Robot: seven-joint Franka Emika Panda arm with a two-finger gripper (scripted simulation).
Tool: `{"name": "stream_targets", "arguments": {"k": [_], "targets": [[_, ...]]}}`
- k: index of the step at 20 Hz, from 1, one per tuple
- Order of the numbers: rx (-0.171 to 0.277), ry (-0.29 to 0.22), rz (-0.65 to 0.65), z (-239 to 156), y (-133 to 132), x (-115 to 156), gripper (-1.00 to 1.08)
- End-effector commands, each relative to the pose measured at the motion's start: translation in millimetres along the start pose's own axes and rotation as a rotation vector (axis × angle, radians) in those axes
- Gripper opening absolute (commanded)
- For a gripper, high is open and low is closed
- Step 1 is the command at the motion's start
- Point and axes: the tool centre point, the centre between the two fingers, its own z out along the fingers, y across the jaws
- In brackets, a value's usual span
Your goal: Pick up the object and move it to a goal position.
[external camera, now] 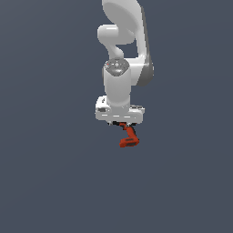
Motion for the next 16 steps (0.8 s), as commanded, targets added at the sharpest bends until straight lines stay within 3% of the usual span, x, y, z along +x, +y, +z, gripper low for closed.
{"name": "stream_targets", "arguments": {"k": [1, 16], "targets": [[0.01, 0.001, 0.06, 5, 0, -4, 0.68], [0.075, 0.002, 0.578, 45, 10, -42, 0.68]]}}
